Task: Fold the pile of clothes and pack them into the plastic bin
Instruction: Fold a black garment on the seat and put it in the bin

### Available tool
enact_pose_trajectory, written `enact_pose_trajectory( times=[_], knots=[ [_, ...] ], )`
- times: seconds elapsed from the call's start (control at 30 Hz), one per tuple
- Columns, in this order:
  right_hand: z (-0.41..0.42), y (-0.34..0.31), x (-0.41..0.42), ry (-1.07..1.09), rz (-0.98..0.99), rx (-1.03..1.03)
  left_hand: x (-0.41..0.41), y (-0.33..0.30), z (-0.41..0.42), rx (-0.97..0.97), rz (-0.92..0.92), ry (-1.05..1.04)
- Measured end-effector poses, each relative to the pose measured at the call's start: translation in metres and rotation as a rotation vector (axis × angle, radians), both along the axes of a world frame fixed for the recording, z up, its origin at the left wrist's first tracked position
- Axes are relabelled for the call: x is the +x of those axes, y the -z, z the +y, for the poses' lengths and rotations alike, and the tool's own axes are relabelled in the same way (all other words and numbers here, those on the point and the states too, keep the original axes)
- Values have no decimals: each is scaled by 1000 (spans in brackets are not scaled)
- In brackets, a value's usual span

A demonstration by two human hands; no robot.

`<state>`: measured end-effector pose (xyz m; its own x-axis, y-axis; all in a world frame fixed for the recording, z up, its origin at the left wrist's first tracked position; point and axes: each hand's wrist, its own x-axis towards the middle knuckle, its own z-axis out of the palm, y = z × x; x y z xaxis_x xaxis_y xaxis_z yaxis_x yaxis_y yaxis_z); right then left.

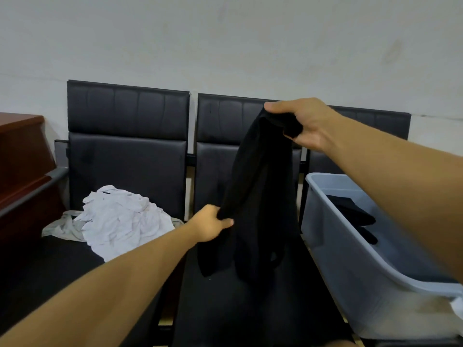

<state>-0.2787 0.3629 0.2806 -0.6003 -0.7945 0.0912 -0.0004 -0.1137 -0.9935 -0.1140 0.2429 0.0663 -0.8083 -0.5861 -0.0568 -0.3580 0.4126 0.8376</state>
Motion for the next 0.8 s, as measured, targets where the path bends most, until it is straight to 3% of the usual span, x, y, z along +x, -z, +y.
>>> enact_pose_trajectory(
  times=[0.07,0.2,0.33,0.47,0.67,0.8],
  knots=[
    [5,2,-11,155,192,159,7,13,-17,-39,-12,-126],
    [25,7,-33,424,836,745,33,5,-52,18,72,-276],
    [39,20,-50,308,791,916,49,-11,-73,-81,88,-263],
    [49,32,-57,181,903,942,60,-26,-86,-331,44,-233],
    [60,43,-47,-227,1039,1070,84,-42,-94,-657,-232,-234],
    [53,55,-47,-363,1180,990,95,-50,-95,-849,-361,-257]
  ],
)
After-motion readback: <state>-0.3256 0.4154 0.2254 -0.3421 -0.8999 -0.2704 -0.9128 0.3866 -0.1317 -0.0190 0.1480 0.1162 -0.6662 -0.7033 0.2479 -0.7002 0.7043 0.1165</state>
